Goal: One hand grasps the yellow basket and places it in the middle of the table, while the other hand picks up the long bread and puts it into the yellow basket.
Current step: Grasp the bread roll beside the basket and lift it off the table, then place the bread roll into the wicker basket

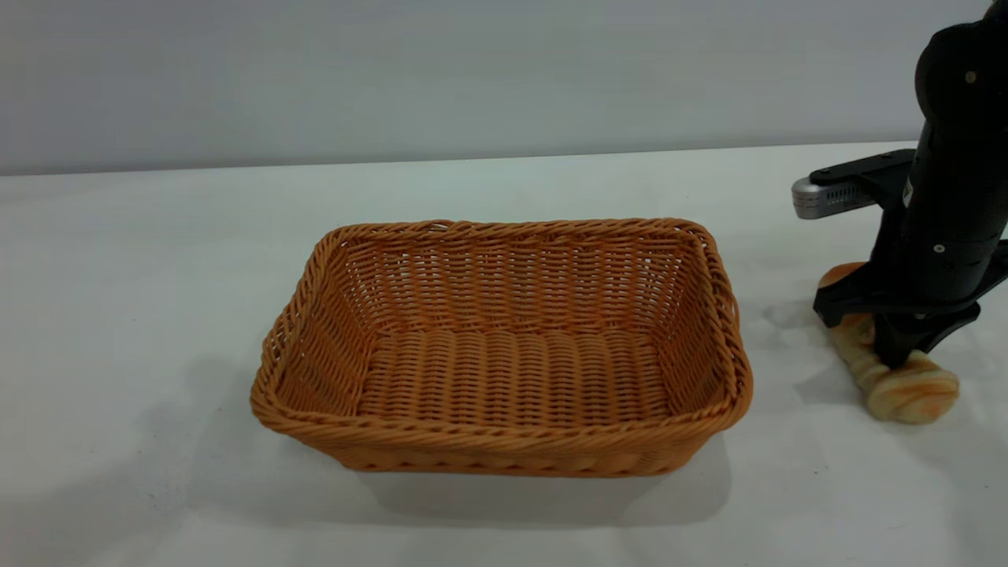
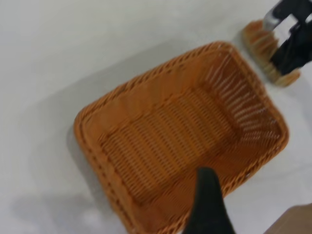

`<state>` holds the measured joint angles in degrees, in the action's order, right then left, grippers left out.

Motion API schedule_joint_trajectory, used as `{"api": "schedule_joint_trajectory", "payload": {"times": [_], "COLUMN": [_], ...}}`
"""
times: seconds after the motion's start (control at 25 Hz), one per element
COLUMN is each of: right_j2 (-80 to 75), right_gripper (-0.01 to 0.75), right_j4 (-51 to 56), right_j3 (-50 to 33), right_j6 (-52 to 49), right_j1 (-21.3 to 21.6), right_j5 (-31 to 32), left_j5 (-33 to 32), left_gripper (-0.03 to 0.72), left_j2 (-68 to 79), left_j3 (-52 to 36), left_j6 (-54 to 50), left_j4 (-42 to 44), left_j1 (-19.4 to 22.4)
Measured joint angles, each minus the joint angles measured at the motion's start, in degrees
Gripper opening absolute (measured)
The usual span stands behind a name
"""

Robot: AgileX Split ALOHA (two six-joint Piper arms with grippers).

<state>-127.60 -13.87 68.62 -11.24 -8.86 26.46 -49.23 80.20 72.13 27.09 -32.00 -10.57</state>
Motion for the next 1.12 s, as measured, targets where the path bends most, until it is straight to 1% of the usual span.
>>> {"api": "schedule_joint_trajectory", "payload": {"times": [0.16, 0.32, 0.4, 0.52, 0.6, 0.8, 0.84, 0.96, 1.12], "right_j2": [3.4, 11.2, 14.7, 19.5, 21.9, 23.6, 23.6, 22.9, 20.1], "right_gripper": [0.065, 0.061, 0.061, 0.057, 0.058, 0.058, 0.058, 0.058, 0.058], "right_j4": [-1.1, -0.8, -0.6, -0.5, -0.4, -0.2, -0.2, 0.0, 0.0], "right_j3": [-0.4, -0.4, -0.4, -0.4, -0.5, -0.5, -0.6, -0.6, -0.6], "right_j6": [0.0, 0.0, 0.0, 0.0, 0.0, 0.0, 0.0, 0.0, 0.0], "right_j1": [0.1, 0.1, -0.5, -2.6, -5.5, -14.4, -16.7, -21.6, -25.5], "right_j5": [2.5, 3.2, 3.7, 4.5, 4.8, 5.0, 4.8, 3.7, 0.6], "left_j5": [-1.0, -1.1, -1.1, -1.1, -1.1, -1.1, -1.1, -1.1, -1.1], "left_gripper": [0.586, 0.586, 0.586, 0.586, 0.586, 0.586, 0.586, 0.586, 0.586], "left_j2": [0.0, 0.0, 0.0, 0.0, 0.0, 0.0, 0.0, 0.0, 0.0], "left_j3": [-0.1, -0.1, -0.1, -0.1, -0.1, -0.1, -0.1, -0.1, -0.1], "left_j6": [-1.0, -1.3, -1.3, -1.3, -1.3, -1.3, -1.3, -1.3, -1.3], "left_j4": [2.1, 2.5, 2.5, 2.5, 2.5, 2.5, 2.5, 2.5, 2.5], "left_j1": [0.0, 0.0, 0.0, 0.0, 0.0, 0.0, 0.0, 0.0, 0.0]}}
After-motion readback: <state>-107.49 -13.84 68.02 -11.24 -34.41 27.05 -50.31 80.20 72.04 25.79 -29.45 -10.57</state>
